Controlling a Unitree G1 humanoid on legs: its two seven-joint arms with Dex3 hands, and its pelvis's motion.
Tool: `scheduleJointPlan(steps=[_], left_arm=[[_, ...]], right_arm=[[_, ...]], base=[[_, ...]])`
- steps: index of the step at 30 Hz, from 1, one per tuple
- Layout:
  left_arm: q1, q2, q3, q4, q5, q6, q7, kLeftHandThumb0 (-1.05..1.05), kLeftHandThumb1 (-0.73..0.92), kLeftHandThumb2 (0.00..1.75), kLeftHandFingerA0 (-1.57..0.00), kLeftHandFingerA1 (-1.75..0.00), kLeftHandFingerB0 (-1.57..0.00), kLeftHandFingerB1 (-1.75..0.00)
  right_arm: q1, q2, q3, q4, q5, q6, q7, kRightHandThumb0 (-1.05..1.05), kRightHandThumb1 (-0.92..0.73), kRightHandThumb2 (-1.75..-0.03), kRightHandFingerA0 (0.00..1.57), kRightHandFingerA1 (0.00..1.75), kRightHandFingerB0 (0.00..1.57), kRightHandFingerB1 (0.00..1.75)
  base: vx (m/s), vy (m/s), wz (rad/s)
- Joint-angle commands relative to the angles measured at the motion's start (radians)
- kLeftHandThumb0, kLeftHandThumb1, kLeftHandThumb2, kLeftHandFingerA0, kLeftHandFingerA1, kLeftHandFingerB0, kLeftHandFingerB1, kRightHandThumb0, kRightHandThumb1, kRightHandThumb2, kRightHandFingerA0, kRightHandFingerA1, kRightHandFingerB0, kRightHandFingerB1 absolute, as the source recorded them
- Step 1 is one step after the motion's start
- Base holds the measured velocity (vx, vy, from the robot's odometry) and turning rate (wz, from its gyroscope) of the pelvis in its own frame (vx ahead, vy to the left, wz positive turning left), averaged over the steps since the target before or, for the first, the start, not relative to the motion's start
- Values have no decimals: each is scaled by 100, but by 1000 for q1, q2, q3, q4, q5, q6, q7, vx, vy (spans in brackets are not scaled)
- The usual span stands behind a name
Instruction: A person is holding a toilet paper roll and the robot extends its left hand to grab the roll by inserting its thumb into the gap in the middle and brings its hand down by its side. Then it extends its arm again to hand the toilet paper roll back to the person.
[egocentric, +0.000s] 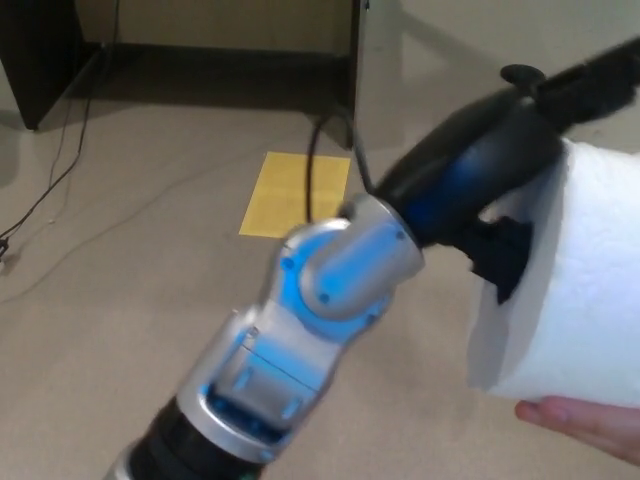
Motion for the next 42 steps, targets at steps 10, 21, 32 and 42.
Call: scheduleJointPlan(steps=[10, 21, 32, 42], left_arm=[[-115, 352, 348, -45, -352, 288, -349, -71, 41, 82, 0, -9, 0, 0], [39, 606, 626, -6, -546, 289, -493, -59, 35, 78, -1, -29, 0, -13], [755, 469, 897, 71, -515, -54, -473, -46, 34, 70, -10, -43, -1, -28], [1002, 393, 806, 524, -255, -380, -187, -27, 24, 83, -8, -50, -6, -49]], right_arm=[[14, -1, -15, 15, 17, 21, 19, -38, -68, -61, 72, 80, 37, 33], [14, -2, -6, 18, 5, 25, 18, -37, -68, -61, 73, 77, 37, 33], [10, -11, 3, 19, -6, 26, 9, -40, -67, -59, 70, 70, 36, 32], [5, -12, -9, 24, 7, 24, 23, -39, -67, -60, 72, 77, 37, 33]], base=[[0, 0, 0], [0, 0, 0], [0, 0, 0], [0, 0, 0]])
